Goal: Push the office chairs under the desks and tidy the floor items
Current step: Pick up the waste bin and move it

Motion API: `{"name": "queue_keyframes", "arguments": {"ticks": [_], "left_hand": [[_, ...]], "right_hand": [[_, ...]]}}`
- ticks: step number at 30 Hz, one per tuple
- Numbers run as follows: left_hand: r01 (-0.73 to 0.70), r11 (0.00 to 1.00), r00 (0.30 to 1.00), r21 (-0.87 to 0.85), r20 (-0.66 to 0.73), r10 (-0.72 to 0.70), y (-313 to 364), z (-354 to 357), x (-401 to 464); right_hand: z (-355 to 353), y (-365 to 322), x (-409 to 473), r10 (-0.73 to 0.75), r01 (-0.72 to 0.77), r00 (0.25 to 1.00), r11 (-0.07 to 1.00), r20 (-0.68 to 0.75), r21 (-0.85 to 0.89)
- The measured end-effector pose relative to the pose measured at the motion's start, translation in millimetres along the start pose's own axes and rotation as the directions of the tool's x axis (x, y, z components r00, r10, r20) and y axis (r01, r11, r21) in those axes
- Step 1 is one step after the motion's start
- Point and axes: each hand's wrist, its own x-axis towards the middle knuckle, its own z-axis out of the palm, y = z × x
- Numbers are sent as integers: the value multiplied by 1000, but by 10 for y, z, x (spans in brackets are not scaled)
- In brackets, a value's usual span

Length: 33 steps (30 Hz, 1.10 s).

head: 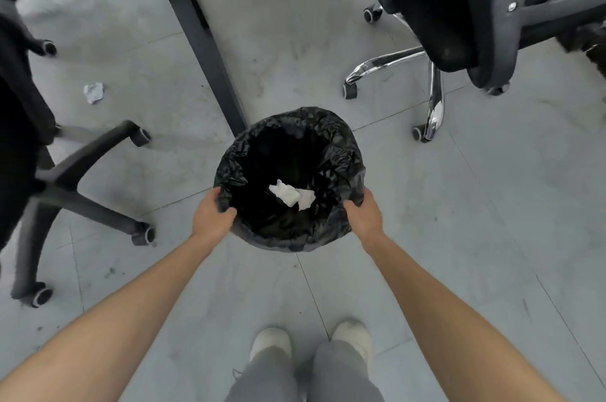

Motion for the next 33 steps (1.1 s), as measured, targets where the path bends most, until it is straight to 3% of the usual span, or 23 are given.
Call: {"name": "queue_keyframes", "arguments": {"ticks": [4,8,12,19,23,28,33], "left_hand": [[72,992,994,-108,96,-62,-19,172,412],[129,965,992,-229,44,-122,-6,284,522],[84,992,996,-94,13,-83,38,258,211],[125,992,991,-28,50,-124,611,122,-746],[85,996,981,29,175,-89,1157,88,-1498],[-188,971,955,150,257,146,1787,-139,-2483],[-453,871,873,189,292,391,2289,-495,-3486]], "right_hand": [[178,24,392,11,-10,1000,999,22,-40],[211,83,518,77,-77,997,997,-8,-16],[-48,141,266,148,-147,988,989,-53,25],[-1006,-6,-716,230,-221,956,973,-183,71],[-1625,-74,-1415,326,-280,891,942,-316,184],[-2324,-185,-2459,438,-252,780,873,-446,418],[-2825,-305,-3611,465,-108,679,828,-568,550]]}}
